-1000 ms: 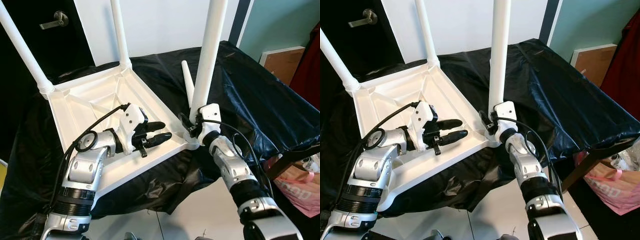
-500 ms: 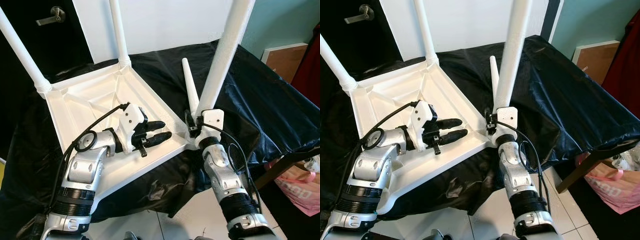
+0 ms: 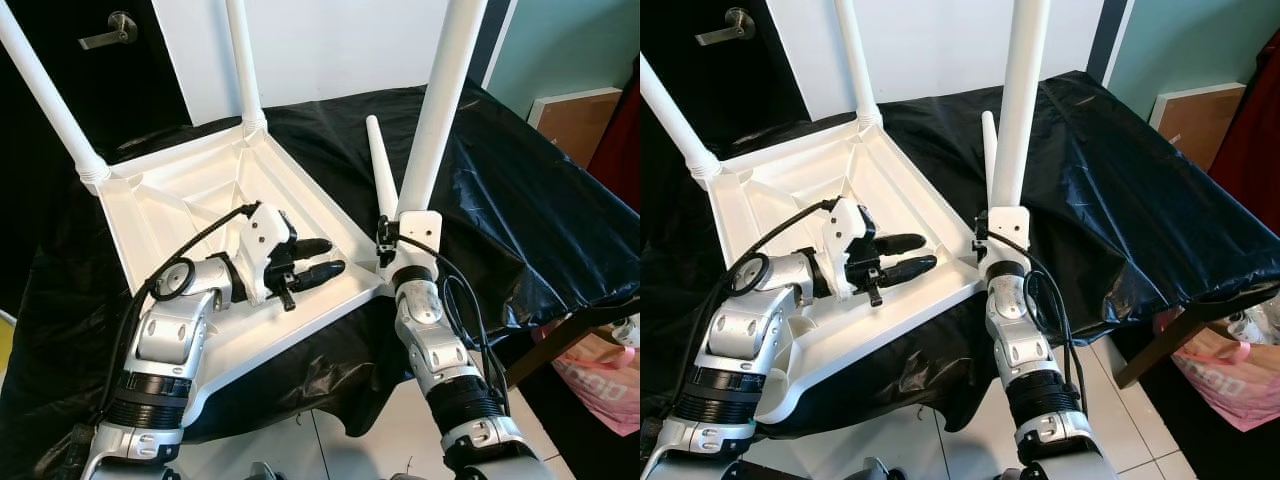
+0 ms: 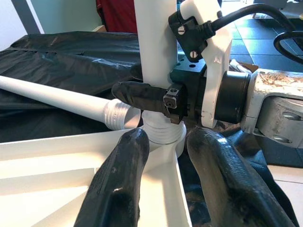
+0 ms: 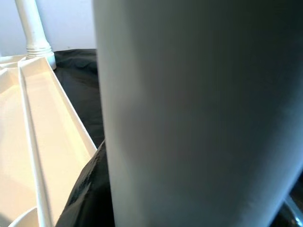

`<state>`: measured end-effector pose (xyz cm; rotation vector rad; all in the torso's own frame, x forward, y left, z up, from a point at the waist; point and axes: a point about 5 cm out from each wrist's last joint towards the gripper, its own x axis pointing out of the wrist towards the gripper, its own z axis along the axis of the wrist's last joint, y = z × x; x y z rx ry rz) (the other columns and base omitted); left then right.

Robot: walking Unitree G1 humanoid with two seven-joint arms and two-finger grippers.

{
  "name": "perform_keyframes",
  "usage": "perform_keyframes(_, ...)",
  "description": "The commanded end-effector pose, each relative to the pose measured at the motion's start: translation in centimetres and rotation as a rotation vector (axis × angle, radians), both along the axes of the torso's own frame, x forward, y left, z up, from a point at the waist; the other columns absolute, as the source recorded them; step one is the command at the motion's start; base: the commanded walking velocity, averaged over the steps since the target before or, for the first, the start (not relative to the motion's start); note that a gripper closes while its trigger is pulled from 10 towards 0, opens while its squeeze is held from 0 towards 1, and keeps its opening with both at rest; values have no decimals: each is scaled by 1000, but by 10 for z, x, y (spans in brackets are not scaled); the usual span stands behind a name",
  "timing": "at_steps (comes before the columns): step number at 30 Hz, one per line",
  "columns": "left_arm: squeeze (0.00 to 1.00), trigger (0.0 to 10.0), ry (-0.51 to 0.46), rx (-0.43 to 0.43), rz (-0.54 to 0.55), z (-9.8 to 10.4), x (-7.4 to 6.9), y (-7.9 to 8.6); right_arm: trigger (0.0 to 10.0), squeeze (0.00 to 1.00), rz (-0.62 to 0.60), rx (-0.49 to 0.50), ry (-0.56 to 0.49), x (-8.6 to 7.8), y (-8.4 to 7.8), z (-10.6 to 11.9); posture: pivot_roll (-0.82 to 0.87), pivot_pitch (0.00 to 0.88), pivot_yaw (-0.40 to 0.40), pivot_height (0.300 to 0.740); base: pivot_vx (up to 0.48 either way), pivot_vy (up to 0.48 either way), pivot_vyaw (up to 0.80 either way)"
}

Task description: Building children table

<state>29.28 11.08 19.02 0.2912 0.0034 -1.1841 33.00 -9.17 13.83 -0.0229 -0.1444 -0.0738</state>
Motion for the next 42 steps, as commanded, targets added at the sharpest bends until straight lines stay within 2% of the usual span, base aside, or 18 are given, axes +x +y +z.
perform_keyframes(1, 0, 10000, -41, -13, 163, 2, 8, 5, 10000, 0, -26, -36, 55, -3, -1, -11, -60, 37, 10, 740, 0, 0, 0)
perform_keyframes(6, 0, 10000, -42, -12, 165, 2, 7, 5, 10000, 0, -53, -42, 57, -5, 2, -11, -62, 37, 10, 740, 0, 0, 0)
perform_keyframes(11, 0, 10000, -40, -12, 162, 2, 7, 5, 10000, 0, -74, -38, 19, -4, 0, -1, -66, 38, 11, 740, 0, 0, 0)
perform_keyframes(13, 0, 10000, -38, -13, 159, 1, 7, 4, 10000, 0, -89, -38, -49, -3, -2, 19, -66, 38, 11, 740, 0, 0, 0)
perform_keyframes(14, 0, 10000, -38, -13, 159, 1, 7, 4, 10000, 0, -89, -38, -49, -3, -2, 19, -66, 38, 11, 740, 0, 0, 0)
perform_keyframes(17, 0, 10000, -37, -14, 153, 1, 7, 2, 10000, 0, -87, -27, -141, -4, -2, 48, -75, 35, 14, 740, 0, 0, 0)
perform_keyframes(21, 0, 10000, -37, -14, 149, 0, 8, 1, 10000, 0, -89, -23, -181, -6, -3, 61, -78, 32, 13, 740, 0, 0, 0)
perform_keyframes(27, 0, 10000, -38, -14, 144, 0, 8, -1, 10000, 0, -82, -24, -165, -8, -2, 57, -81, 27, 13, 740, 0, 0, 0)
perform_keyframes(29, 0, 10000, -38, -14, 140, 0, 8, -1, 10000, 0, -75, -24, -105, -9, -2, 42, -79, 25, 13, 740, 0, 0, 0)
perform_keyframes(32, 0, 10000, -38, -14, 140, 0, 8, -1, 10000, 0, -67, -29, -85, -10, -1, 39, -78, 26, 13, 740, 0, 0, 0)
perform_keyframes(39, 0, 10000, -43, -30, 140, 4, 9, -1, 10000, 0, 2, -57, -71, -11, 1, 40, -77, 25, 15, 740, 0, 0, 0)
perform_keyframes(41, 0, 10000, -43, -53, 122, 8, 9, -3, 10000, 0, 76, -77, -84, -10, -1, 42, -75, 23, 14, 740, 0, 0, 0)
perform_keyframes(42, 188, 10000, -40, -66, 110, 10, 9, -5, 10000, 0, 140, -91, -75, -10, -3, 41, -77, 27, 13, 740, 0, 0, 0)
